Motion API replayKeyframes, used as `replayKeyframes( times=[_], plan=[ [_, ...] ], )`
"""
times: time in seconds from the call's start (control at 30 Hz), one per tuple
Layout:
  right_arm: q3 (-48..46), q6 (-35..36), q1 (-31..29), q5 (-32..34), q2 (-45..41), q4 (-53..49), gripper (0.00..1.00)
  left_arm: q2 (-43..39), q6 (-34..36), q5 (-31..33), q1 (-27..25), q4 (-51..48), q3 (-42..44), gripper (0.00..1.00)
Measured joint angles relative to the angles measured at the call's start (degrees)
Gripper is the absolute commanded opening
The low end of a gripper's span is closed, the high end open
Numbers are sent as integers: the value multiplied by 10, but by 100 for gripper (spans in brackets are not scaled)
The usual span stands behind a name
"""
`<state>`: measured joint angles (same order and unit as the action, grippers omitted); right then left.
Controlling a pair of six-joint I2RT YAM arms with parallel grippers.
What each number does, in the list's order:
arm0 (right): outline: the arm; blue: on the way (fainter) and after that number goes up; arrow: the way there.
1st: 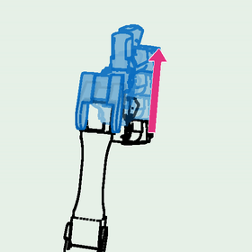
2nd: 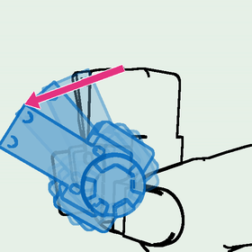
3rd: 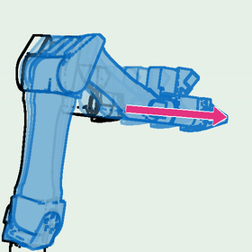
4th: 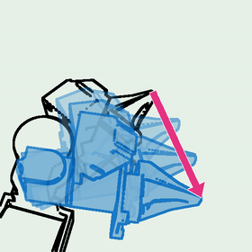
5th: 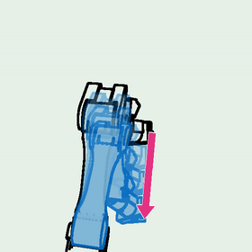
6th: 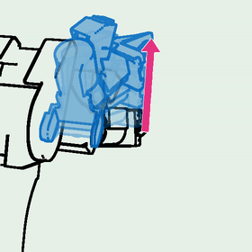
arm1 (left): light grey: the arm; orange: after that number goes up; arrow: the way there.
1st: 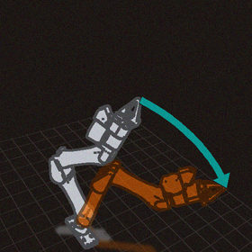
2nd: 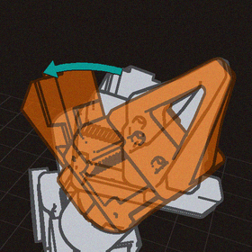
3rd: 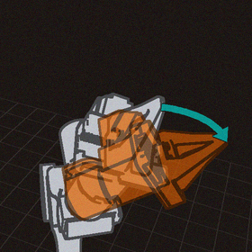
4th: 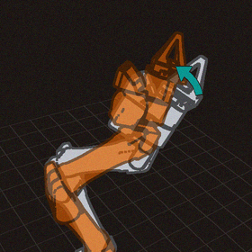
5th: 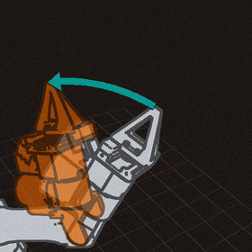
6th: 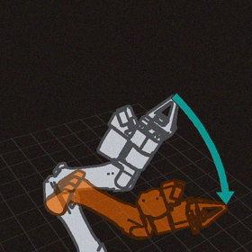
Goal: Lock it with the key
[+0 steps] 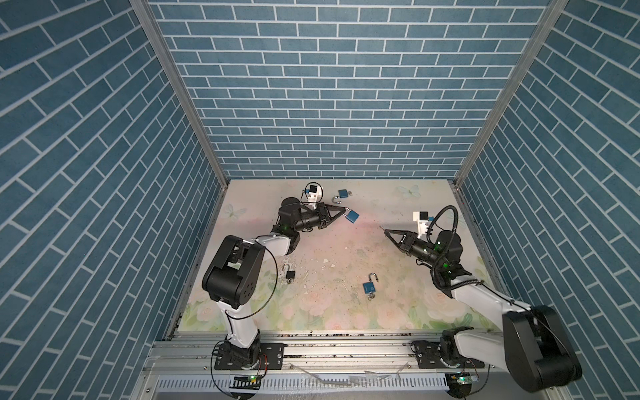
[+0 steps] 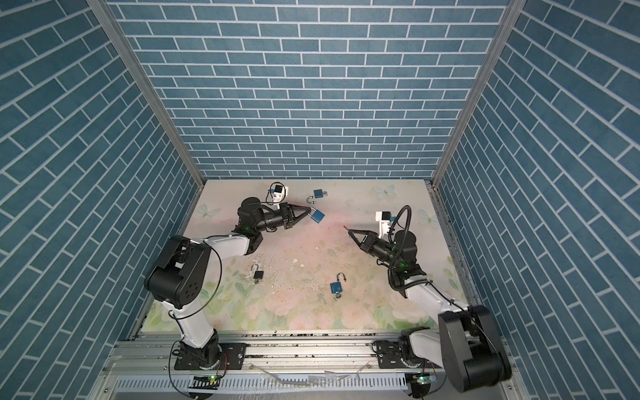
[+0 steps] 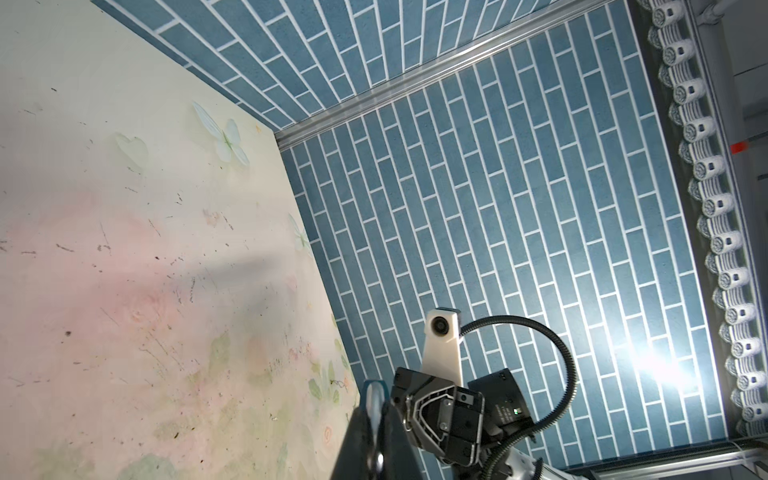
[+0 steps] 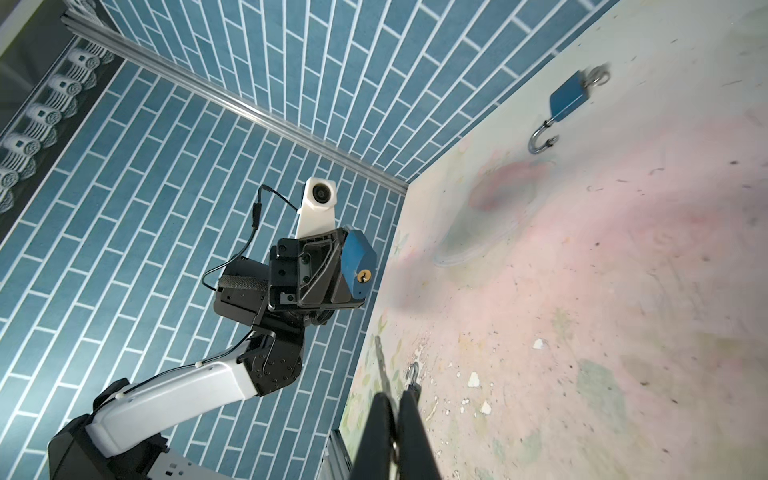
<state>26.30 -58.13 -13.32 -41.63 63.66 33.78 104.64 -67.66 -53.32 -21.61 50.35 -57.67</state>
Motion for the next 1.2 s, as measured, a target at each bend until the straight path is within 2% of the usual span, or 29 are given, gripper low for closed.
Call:
replayKeyframes(
  times=[0.17, 0.27, 0.4, 0.6, 0.83, 1.2],
  plan=[
    [18, 47, 60, 0, -109, -196, 0, 5, 84, 4, -39, -144, -75, 0],
    [26, 73, 91, 13, -146, -307, 0, 23, 125, 8, -72, -208, -130, 0],
    [48, 107, 116, 43, -167, -433, 0, 70, 152, 16, -112, -258, -183, 0],
    [85, 157, 133, 95, -159, -557, 0, 161, 185, 21, -148, -332, -260, 0],
    [104, 194, 168, 119, -116, -596, 0, 239, 220, 30, -165, -390, -341, 0],
    [76, 218, 248, 85, -87, -589, 0, 361, 221, 25, -196, -405, -463, 0]
  ],
)
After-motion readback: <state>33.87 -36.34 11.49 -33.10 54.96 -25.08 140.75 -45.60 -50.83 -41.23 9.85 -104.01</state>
